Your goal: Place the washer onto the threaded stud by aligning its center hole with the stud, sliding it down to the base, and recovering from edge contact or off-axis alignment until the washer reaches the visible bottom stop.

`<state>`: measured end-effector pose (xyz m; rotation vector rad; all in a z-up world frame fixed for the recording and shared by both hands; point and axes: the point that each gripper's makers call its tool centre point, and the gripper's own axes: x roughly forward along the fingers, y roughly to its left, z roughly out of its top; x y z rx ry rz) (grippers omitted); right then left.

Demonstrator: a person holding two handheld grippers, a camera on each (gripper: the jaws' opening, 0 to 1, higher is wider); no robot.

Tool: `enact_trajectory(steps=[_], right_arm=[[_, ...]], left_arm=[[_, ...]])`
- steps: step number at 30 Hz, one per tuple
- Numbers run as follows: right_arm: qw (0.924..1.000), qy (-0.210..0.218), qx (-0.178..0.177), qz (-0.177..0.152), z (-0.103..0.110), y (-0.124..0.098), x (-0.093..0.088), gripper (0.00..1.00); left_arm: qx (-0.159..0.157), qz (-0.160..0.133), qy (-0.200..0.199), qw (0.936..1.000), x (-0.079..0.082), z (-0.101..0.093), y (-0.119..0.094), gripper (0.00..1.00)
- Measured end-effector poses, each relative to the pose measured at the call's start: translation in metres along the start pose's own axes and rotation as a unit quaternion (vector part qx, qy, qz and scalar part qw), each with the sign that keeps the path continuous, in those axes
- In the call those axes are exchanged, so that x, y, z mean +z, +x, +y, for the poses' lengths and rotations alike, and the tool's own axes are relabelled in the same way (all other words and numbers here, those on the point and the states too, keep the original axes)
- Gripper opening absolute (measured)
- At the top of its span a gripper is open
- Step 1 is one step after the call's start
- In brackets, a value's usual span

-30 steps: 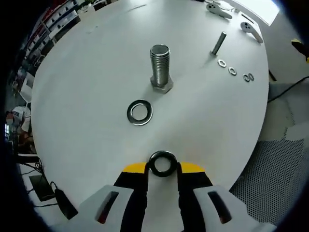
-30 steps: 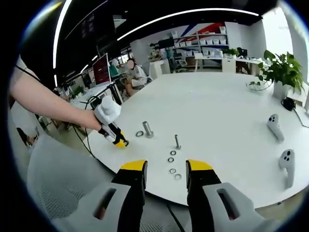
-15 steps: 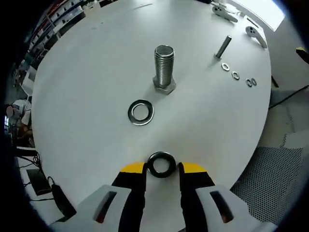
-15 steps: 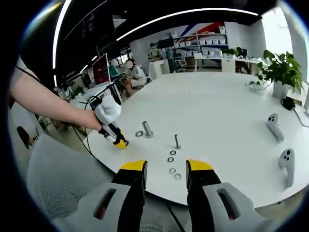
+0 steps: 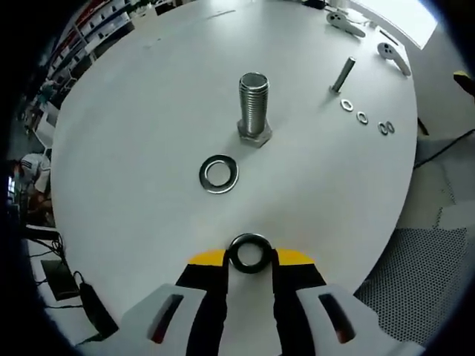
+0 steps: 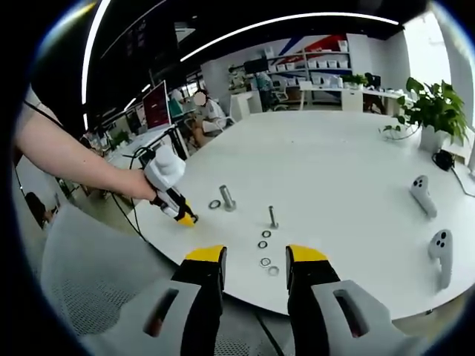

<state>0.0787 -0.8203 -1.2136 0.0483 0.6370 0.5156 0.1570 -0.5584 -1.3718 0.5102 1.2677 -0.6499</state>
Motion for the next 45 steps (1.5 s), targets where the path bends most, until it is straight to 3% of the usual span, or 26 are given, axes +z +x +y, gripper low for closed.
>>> enact_trajectory(steps=[10, 21, 37, 45], right_arm=[[1.0000, 0.002, -0.003, -0.001, -0.001, 0.000, 0.000, 0.34], [1.0000, 0.005, -0.005, -0.001, -0.003, 0.000, 0.000, 0.34], [1.0000, 0.005, -0.005, -0.001, -0.003, 0.000, 0.000, 0.34], [1.0000, 0.006, -0.006, -0.003, -0.004, -0.001, 0.000, 0.34]], left_arm=[[-0.011, 0.007, 0.048, 0.9987, 0.001, -0.001, -0.001, 0.19], [-0.015, -0.007, 0.094, 0.9954, 0.020, 0.006, -0.020, 0.19], [-0.012, -0.063, 0.153, 0.9862, 0.082, 0.000, -0.059, 0.19], [-0.010, -0.072, 0.173, 0.9823, 0.104, -0.007, -0.059, 0.19]])
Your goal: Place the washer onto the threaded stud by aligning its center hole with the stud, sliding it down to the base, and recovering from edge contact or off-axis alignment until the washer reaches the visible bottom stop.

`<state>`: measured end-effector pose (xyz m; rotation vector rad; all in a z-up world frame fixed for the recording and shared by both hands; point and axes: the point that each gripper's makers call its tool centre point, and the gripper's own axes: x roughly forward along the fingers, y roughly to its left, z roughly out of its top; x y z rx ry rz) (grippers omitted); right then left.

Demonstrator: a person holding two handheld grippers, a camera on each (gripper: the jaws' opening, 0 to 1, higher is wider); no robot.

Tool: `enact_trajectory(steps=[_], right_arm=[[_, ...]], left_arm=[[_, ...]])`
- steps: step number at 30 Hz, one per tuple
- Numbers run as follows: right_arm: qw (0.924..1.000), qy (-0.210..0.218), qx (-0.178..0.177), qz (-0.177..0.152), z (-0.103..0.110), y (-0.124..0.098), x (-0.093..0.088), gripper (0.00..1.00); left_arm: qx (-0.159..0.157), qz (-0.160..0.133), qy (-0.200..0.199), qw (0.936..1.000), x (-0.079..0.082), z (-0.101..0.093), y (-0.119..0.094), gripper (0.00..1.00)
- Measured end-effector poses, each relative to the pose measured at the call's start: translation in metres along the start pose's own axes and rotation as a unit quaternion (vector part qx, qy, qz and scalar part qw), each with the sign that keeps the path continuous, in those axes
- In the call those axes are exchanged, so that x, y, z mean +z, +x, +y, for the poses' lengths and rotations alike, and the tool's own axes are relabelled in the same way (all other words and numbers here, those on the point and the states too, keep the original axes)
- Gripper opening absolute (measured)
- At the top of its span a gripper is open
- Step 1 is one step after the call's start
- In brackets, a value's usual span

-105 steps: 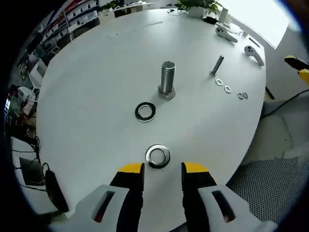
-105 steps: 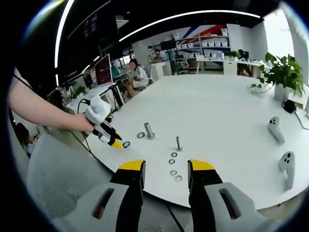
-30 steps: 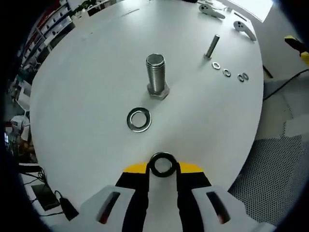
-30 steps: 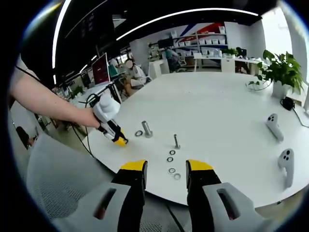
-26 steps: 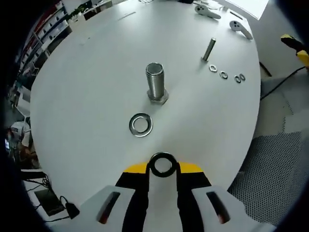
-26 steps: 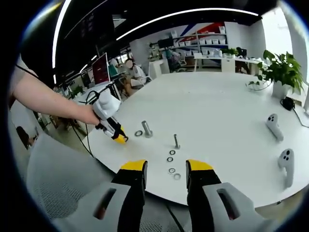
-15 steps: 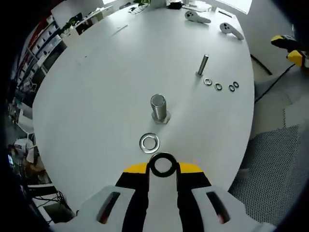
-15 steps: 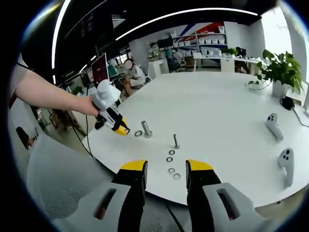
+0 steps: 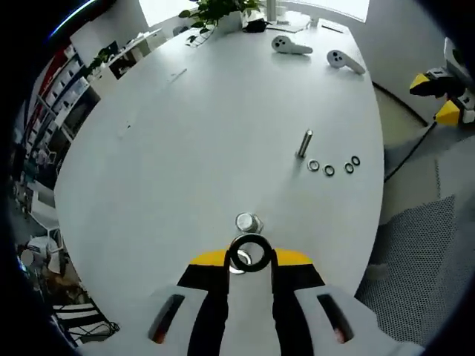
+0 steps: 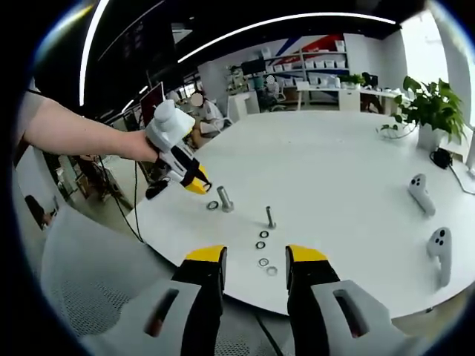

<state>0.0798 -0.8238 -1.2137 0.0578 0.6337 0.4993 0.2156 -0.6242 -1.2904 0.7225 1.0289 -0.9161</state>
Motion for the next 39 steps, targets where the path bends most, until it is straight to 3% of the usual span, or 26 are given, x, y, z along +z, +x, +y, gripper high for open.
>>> enact_trajectory(steps=[15, 28, 39], right_arm=[[1.0000, 0.005, -0.004, -0.006, -0.002, 0.000, 0.002, 0.34], [0.9999, 0.010, -0.007, -0.008, -0.004, -0.001, 0.002, 0.34], [0.9999, 0.009, -0.008, -0.004, -0.004, 0.000, 0.001, 0.34]], left_arm=[[-0.005, 0.007, 0.018, 0.9998, 0.019, 0.002, 0.019, 0.19], [-0.009, 0.029, 0.032, 0.9990, 0.014, 0.003, 0.033, 0.19], [-0.013, 0.045, 0.025, 0.9986, 0.003, 0.002, 0.062, 0.19]])
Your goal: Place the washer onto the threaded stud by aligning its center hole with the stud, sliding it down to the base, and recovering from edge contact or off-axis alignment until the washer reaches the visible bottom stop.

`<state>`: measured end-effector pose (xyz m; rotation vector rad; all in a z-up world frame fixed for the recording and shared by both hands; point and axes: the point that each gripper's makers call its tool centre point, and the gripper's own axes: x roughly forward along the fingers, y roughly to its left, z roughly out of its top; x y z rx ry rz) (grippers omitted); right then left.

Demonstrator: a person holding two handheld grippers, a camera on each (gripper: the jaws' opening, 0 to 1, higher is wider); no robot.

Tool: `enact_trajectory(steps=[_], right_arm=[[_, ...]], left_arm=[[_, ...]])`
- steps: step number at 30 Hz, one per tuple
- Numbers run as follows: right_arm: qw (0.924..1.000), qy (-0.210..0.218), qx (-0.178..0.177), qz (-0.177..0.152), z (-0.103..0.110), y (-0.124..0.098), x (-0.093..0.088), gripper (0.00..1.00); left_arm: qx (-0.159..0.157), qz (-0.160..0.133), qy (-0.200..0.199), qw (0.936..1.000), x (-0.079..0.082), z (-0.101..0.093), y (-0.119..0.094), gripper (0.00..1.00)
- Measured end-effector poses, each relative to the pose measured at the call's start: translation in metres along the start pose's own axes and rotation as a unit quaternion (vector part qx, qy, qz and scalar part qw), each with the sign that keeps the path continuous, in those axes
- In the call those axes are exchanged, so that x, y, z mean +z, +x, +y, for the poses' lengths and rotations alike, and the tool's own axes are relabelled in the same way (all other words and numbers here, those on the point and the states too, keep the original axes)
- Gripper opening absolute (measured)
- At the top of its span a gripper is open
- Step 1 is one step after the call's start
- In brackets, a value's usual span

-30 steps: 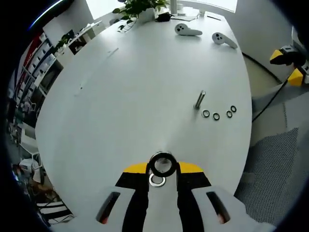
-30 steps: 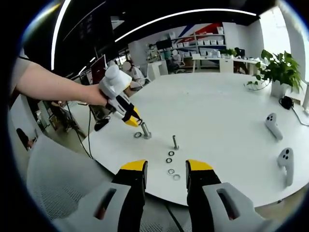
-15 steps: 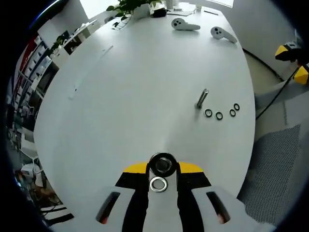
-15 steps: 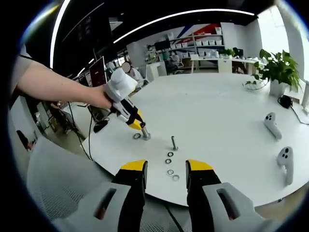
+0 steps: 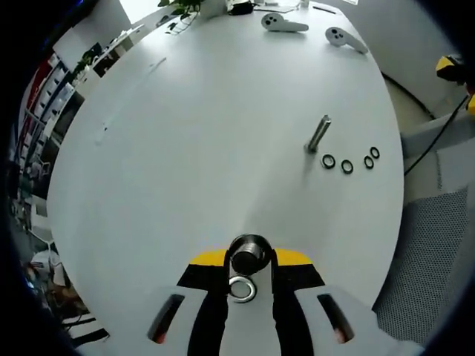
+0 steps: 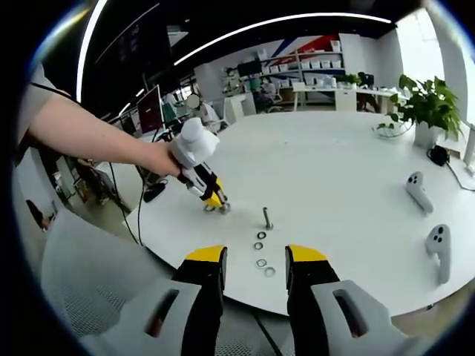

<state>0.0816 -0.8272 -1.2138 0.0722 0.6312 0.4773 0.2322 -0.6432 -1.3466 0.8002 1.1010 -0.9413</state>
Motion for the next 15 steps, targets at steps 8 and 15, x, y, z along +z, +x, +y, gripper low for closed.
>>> enact_trajectory(steps=[8, 15], right_arm=[[1.0000, -0.007, 0.004, 0.005, 0.0020, 0.0011, -0.0010, 0.34], [0.9999, -0.008, 0.005, 0.008, 0.0023, 0.0013, -0.0022, 0.33]], left_arm=[[0.003, 0.006, -0.004, 1.0000, -0.0044, -0.0015, 0.0100, 0.19], [-0.006, -0.004, -0.023, 0.9997, -0.0039, -0.0012, 0.0106, 0.20]])
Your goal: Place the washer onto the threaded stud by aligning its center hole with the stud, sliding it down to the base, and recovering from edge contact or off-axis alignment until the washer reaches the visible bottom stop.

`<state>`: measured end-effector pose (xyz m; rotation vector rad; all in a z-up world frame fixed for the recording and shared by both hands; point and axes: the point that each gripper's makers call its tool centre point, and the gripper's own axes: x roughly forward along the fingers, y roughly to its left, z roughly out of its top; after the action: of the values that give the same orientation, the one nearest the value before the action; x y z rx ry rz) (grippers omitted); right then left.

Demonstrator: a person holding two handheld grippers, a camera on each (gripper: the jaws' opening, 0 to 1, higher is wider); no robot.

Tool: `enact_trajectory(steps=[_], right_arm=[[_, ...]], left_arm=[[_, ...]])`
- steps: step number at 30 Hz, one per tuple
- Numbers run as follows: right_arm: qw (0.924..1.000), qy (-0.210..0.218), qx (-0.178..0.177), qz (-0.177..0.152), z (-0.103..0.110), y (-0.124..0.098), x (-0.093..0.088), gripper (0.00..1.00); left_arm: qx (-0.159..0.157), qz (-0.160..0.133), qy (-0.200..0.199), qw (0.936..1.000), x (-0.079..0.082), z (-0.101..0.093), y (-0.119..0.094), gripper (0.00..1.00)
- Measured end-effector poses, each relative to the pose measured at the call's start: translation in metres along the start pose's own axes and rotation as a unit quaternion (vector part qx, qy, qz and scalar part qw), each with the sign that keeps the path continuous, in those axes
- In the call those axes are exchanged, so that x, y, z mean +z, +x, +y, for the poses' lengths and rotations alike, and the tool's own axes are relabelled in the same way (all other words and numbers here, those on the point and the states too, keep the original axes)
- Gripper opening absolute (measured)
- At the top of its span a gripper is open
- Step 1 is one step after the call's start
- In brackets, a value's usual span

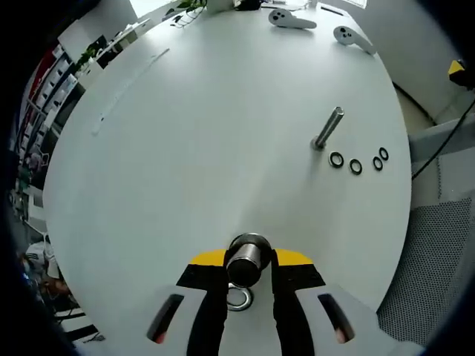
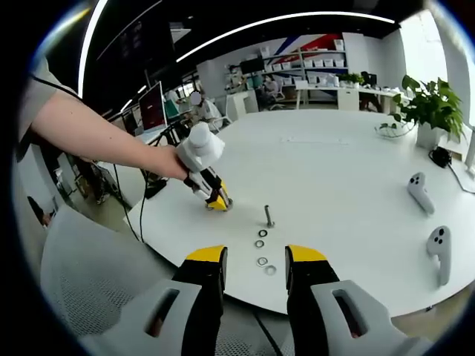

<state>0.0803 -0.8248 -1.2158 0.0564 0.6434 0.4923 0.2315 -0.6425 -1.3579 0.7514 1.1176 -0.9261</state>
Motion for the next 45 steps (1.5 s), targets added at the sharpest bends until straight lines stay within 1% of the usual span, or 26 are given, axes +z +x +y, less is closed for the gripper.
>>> enact_trajectory(steps=[2, 4, 6, 9, 12, 15, 17, 20, 22, 24, 26, 29, 32, 34, 36, 45], right_arm=[[1.0000, -0.001, 0.000, 0.001, 0.000, 0.000, 0.000, 0.33], [1.0000, -0.001, 0.000, 0.002, 0.000, 0.000, -0.001, 0.33], [1.0000, -0.001, 0.000, 0.002, 0.000, 0.000, -0.001, 0.33], [1.0000, 0.000, 0.001, 0.002, 0.000, 0.000, -0.001, 0.33], [1.0000, -0.002, 0.001, 0.003, 0.001, 0.000, -0.001, 0.33], [1.0000, -0.003, 0.002, 0.003, 0.001, 0.000, -0.001, 0.33], [1.0000, -0.003, 0.003, 0.003, 0.001, 0.000, -0.001, 0.33], [1.0000, -0.003, 0.003, 0.002, 0.001, 0.000, -0.001, 0.33], [1.0000, -0.002, 0.003, 0.002, 0.001, 0.000, -0.001, 0.33], [1.0000, -0.003, 0.003, 0.003, 0.002, 0.000, -0.001, 0.33], [1.0000, -0.004, 0.003, 0.004, 0.002, 0.000, -0.001, 0.33], [1.0000, -0.003, 0.003, 0.002, 0.001, 0.000, -0.001, 0.33], [1.0000, -0.002, 0.002, 0.002, 0.001, 0.000, -0.001, 0.33], [1.0000, -0.002, 0.002, 0.001, 0.001, 0.000, -0.001, 0.33], [1.0000, -0.002, 0.002, 0.001, 0.001, 0.000, 0.000, 0.33], [1.0000, 0.000, 0.001, -0.001, 0.001, 0.000, 0.000, 0.33]], left_arm=[[-0.003, 0.003, -0.001, 1.0000, -0.003, 0.001, 0.002, 0.21], [-0.004, -0.002, -0.003, 1.0000, -0.003, 0.000, 0.001, 0.21], [-0.008, -0.008, -0.017, 0.9998, -0.004, -0.001, -0.001, 0.24], [-0.010, -0.012, -0.022, 0.9996, -0.008, -0.003, -0.005, 0.24], [0.000, -0.012, -0.016, 0.9998, -0.015, 0.002, -0.011, 0.25], [0.000, -0.011, -0.027, 0.9996, -0.020, 0.006, -0.014, 0.26], [0.006, -0.013, -0.030, 0.9995, -0.022, 0.011, -0.016, 0.26], [0.000, -0.007, -0.040, 0.9992, -0.029, 0.012, -0.015, 0.28], [-0.010, 0.006, -0.052, 0.9986, -0.036, 0.008, -0.011, 0.28], [-0.003, 0.008, -0.046, 0.9989, -0.041, 0.009, -0.008, 0.29], [-0.004, 0.011, -0.053, 0.9985, -0.045, 0.008, -0.007, 0.30], [0.001, 0.015, -0.055, 0.9984, -0.049, 0.010, -0.004, 0.30], [-0.003, 0.020, -0.065, 0.9977, -0.054, 0.010, -0.001, 0.30], [0.000, 0.016, -0.063, 0.9979, -0.054, 0.009, -0.002, 0.30], [-0.004, 0.017, -0.068, 0.9975, -0.056, 0.007, -0.001, 0.30], [-0.003, 0.015, -0.071, 0.9973, -0.054, 0.010, -0.002, 0.29]])
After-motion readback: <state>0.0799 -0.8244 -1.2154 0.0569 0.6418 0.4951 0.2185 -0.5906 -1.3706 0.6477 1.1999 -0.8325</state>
